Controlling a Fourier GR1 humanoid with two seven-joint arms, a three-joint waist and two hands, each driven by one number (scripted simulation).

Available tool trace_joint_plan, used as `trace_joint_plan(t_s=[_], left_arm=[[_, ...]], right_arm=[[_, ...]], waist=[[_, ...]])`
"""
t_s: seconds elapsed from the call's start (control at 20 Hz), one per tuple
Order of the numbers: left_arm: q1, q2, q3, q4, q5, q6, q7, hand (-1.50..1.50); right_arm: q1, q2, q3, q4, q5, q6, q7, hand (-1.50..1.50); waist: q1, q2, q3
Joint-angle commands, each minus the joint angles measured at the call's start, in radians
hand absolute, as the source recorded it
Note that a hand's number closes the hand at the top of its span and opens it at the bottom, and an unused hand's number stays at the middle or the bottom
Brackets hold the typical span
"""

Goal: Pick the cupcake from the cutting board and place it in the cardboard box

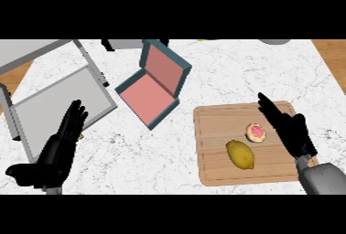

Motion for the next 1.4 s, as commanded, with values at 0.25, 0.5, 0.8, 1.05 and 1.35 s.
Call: trace_joint_plan(t_s=[0.25, 0.5, 0.8, 1.05, 1.35], left_arm=[[-0.109, 0.2, 0.023, -0.024, -0.126, -0.077, -0.011, 0.0], [-0.161, 0.196, -0.015, -0.003, -0.099, -0.166, 0.0, 0.0], [-0.242, 0.174, -0.012, 0.089, -0.122, -0.179, -0.024, 0.0], [-0.249, 0.155, -0.037, 0.073, -0.13, -0.193, 0.0, 0.0], [-0.312, 0.159, -0.016, 0.076, -0.103, -0.224, 0.032, 0.0]], right_arm=[[-0.133, -0.194, -0.346, -0.27, 0.007, -0.201, -0.109, -1.5], [0.203, -0.305, -0.372, -0.356, 0.152, -0.232, -0.147, -1.5], [0.334, -0.371, -0.312, -0.499, 0.326, -0.197, -0.238, -1.5], [0.285, -0.488, -0.247, -0.596, 0.433, -0.098, 0.048, -1.5], [0.234, -0.582, -0.1, -0.718, 0.512, 0.103, 0.313, -1.5]], waist=[[-0.103, -0.015, -0.043], [-0.04, 0.015, -0.041], [-0.027, 0.019, -0.042], [0.002, 0.019, -0.045], [0.02, 0.022, -0.044]])
